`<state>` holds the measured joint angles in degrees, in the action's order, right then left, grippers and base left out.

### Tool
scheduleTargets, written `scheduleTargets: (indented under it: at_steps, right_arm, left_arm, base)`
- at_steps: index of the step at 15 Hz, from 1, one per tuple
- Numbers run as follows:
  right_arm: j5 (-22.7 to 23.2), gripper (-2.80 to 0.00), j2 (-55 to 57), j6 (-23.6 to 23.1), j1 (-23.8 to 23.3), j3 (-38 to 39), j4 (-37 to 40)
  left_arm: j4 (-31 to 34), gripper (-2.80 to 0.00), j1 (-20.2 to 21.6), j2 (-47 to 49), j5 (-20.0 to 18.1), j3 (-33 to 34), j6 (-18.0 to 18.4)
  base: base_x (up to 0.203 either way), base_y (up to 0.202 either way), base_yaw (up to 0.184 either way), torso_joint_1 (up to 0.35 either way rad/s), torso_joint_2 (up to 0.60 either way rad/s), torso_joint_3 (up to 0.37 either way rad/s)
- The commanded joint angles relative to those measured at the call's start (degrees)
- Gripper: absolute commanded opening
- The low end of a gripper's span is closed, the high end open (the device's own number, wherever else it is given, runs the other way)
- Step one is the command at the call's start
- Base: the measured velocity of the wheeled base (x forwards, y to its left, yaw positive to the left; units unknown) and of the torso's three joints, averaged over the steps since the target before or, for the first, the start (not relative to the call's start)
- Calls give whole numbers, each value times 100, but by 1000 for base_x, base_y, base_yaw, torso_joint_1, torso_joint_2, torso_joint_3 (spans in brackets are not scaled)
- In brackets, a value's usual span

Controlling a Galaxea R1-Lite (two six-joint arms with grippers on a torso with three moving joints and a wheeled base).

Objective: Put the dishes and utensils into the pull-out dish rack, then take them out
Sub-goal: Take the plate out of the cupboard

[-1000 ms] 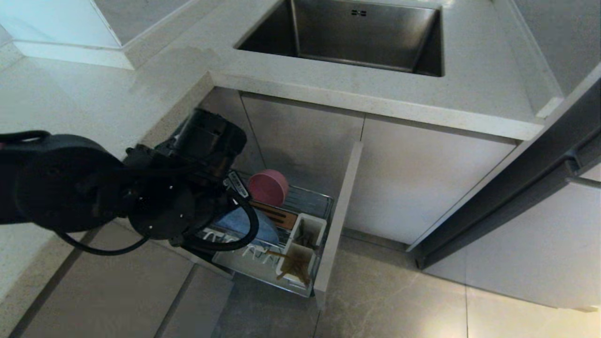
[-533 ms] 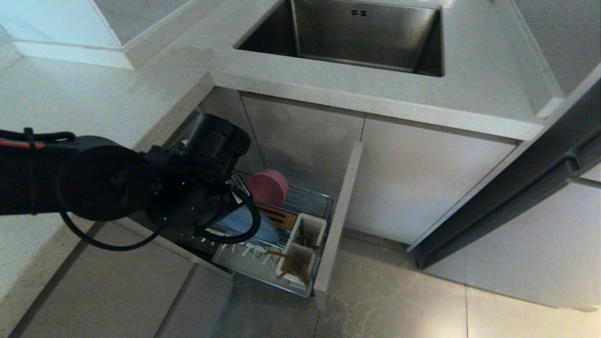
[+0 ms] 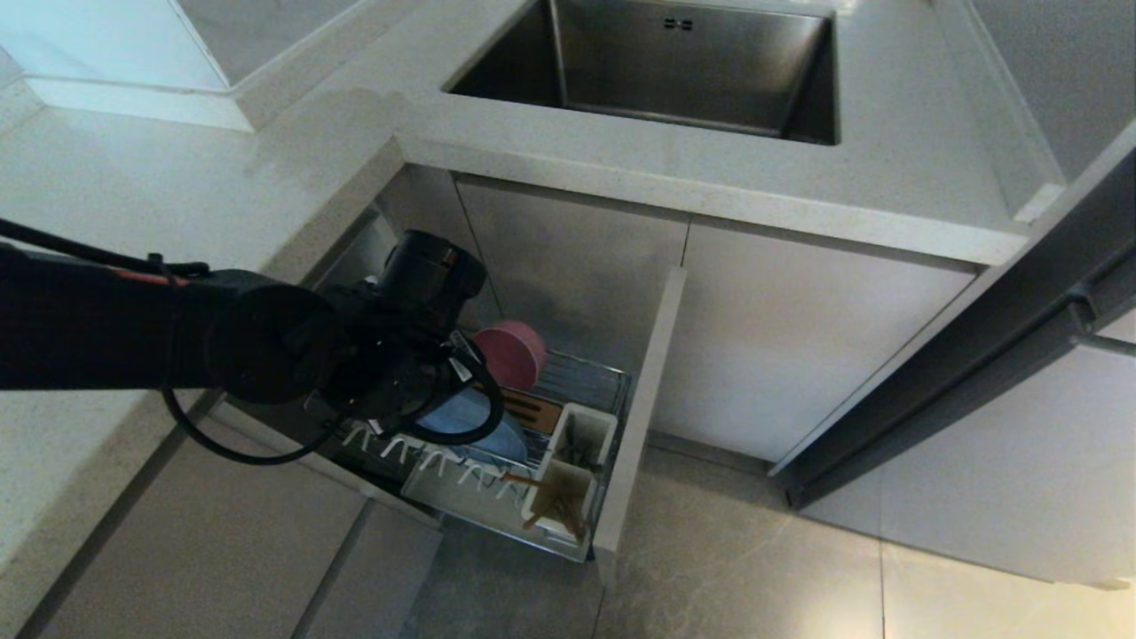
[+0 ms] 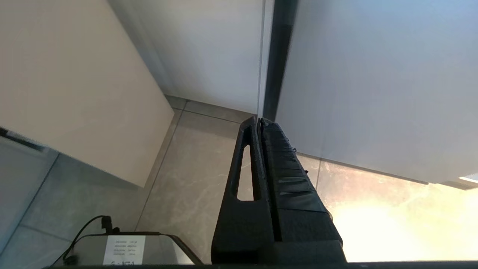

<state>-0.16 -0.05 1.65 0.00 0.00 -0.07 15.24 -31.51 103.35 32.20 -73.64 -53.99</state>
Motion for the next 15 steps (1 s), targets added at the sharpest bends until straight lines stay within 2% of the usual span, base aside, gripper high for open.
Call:
scheduleTargets:
  at_steps: [1, 15]
  right_arm:
    - [-2, -280, -4, 2, 0, 0, -1]
    - [-2, -280, -4, 2, 0, 0, -1]
  left_arm:
    - [-101, 0, 79, 259, -83, -61, -32]
    - [-312, 0, 415, 906, -302, -273, -15]
  base:
    - [0, 0, 0, 0, 0, 0]
    - [0, 0, 0, 0, 0, 0]
